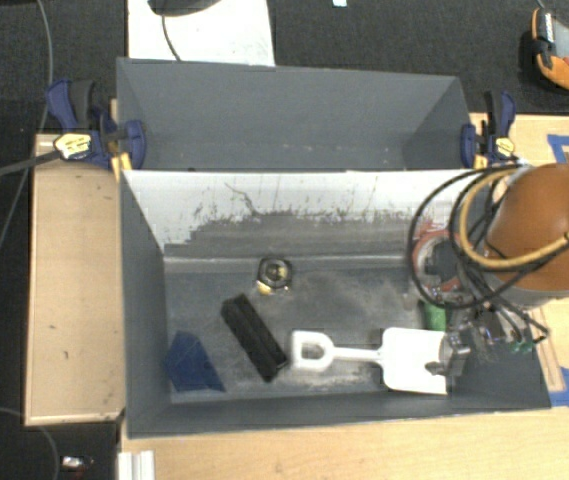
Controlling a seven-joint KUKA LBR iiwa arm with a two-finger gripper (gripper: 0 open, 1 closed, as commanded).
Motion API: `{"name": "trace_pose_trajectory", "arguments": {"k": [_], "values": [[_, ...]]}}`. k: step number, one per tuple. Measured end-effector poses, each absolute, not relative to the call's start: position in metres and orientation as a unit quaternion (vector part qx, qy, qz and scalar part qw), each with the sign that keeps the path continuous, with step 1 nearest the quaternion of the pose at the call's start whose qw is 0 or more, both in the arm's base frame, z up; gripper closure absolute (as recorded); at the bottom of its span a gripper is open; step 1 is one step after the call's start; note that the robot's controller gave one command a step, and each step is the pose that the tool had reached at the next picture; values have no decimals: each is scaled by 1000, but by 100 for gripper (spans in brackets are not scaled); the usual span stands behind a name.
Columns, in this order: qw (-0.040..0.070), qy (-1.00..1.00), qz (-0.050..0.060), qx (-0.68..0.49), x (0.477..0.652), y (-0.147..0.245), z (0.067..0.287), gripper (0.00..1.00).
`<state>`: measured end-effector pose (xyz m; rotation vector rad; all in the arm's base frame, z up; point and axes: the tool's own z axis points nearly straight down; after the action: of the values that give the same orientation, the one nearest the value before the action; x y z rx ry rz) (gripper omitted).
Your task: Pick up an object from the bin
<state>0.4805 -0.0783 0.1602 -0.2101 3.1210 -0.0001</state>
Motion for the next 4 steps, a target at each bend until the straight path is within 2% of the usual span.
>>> {"name": "trace_pose_trajectory", "arguments": {"k": [1, 2, 3, 4], "values": [[3, 999, 0, -33, 484, -94, 83, 0], [4, 999, 0, -44, 484, -92, 89, 0], [5, 999, 1, -34, 502, -53, 70, 0], [10, 999, -1, -41, 479, -78, 73, 0]]}}
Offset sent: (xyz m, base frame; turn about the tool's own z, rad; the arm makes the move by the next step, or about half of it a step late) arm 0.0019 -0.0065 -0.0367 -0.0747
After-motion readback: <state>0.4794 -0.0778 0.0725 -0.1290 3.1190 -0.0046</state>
